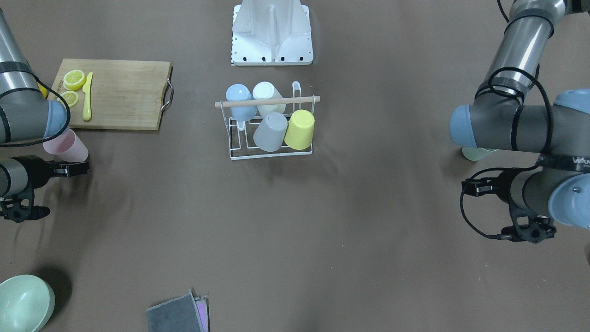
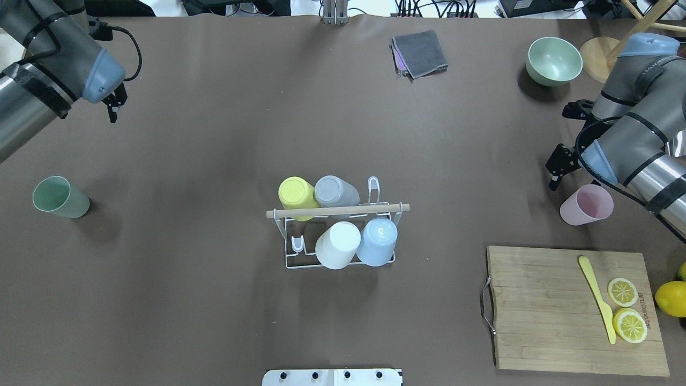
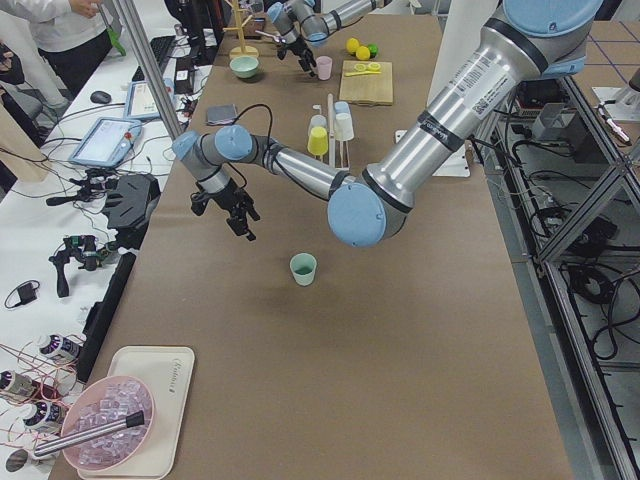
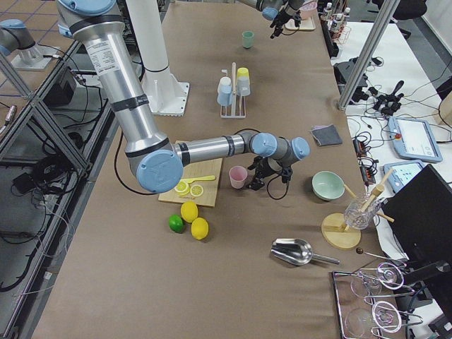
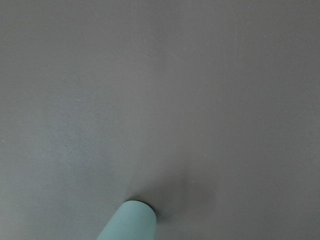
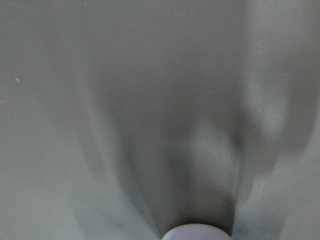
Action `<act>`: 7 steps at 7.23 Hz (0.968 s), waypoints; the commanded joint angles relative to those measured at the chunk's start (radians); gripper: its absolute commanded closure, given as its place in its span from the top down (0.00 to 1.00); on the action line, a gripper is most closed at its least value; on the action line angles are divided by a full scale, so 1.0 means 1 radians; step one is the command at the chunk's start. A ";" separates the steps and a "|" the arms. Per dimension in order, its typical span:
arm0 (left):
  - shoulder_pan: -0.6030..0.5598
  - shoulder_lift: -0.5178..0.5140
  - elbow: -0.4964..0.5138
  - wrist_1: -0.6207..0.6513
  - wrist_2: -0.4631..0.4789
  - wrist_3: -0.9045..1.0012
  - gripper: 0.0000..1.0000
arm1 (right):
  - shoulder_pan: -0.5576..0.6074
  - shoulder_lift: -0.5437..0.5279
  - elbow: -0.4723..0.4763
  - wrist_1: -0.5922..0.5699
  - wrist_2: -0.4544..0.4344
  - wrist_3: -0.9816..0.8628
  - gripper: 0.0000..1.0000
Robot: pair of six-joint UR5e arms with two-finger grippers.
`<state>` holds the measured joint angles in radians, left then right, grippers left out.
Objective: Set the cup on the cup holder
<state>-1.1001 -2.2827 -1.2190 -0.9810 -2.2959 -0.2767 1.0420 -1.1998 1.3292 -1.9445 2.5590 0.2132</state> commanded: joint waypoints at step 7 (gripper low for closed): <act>0.151 0.096 -0.071 0.008 0.199 0.157 0.97 | -0.013 -0.014 -0.007 -0.120 0.026 -0.114 0.97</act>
<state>-0.9594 -2.2251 -1.2506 -0.9745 -2.1139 -0.1433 1.0356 -1.2131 1.3259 -2.0616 2.5745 0.1007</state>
